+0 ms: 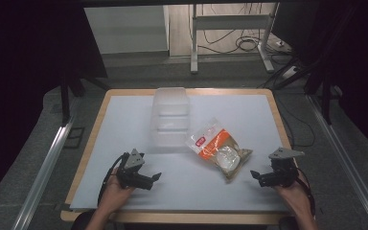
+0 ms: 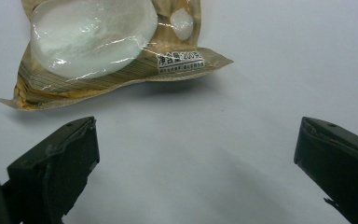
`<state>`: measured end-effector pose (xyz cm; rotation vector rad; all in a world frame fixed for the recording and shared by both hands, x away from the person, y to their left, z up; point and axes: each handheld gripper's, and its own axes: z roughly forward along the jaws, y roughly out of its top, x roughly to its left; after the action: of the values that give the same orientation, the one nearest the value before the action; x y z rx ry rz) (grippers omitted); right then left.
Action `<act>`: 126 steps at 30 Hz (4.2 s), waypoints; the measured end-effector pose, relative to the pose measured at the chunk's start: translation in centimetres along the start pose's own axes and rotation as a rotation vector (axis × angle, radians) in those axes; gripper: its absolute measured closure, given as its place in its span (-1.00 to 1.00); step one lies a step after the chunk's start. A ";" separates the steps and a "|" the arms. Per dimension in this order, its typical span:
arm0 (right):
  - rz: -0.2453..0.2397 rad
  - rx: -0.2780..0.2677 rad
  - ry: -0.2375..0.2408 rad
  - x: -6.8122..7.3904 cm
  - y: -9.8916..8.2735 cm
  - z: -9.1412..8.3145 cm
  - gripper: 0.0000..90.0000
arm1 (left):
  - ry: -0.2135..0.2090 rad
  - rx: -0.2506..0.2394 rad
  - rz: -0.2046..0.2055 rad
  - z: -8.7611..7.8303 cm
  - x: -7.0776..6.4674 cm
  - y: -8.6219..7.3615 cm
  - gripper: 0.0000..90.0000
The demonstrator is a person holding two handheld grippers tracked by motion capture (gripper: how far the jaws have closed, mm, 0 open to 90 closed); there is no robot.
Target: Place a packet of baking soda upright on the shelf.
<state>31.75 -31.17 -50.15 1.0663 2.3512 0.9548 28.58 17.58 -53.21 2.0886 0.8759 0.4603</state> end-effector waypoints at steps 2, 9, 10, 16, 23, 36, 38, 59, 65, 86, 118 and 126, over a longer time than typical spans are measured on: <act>-0.002 0.000 0.000 0.0 0.0 0.0 -1.00 | 0.001 -0.001 0.000 0.0 0.0 0.0 -0.95; 0.009 0.001 0.005 -0.1 0.0 0.2 -1.00 | 0.008 0.003 -0.001 0.1 0.0 0.0 -0.95; 0.016 -0.001 0.005 -0.1 0.1 0.3 -1.00 | 0.008 0.003 0.000 0.1 0.0 0.0 -0.95; 0.023 -0.007 -0.003 0.0 0.1 0.4 -1.00 | 0.014 0.013 0.014 0.2 -0.1 -0.1 -0.95; 0.031 -0.003 -0.015 0.1 0.4 0.5 -0.99 | 0.014 0.016 0.020 0.3 -0.1 -0.1 -0.95; 0.017 0.011 0.006 0.8 1.7 0.5 -0.64 | 0.016 0.019 0.023 0.3 -0.1 -0.1 -0.95; 0.004 0.021 0.012 0.9 1.9 0.6 -0.57 | 0.017 0.018 0.023 0.3 -0.1 -0.1 -0.95; 0.027 -0.004 0.062 0.5 4.1 1.3 -0.10 | 0.018 0.026 0.028 0.4 -0.3 -0.1 -0.96; 0.038 0.024 0.093 0.2 4.8 2.0 0.09 | 0.010 0.029 0.036 0.5 -0.5 0.0 -0.96; -0.025 0.111 0.022 -2.2 7.7 7.2 0.95 | 0.012 0.017 0.036 0.4 -0.5 0.0 -0.96; -0.048 0.224 0.103 -0.4 4.1 4.8 0.97 | 0.001 0.024 0.049 0.4 -0.8 0.0 -0.96; -0.090 0.232 0.172 1.0 3.3 3.8 0.97 | 0.001 0.025 0.048 0.5 -0.8 0.0 -0.96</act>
<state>35.00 -27.22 -50.52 0.9854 2.6788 0.7838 28.33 16.75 -53.48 2.1360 0.8380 0.4779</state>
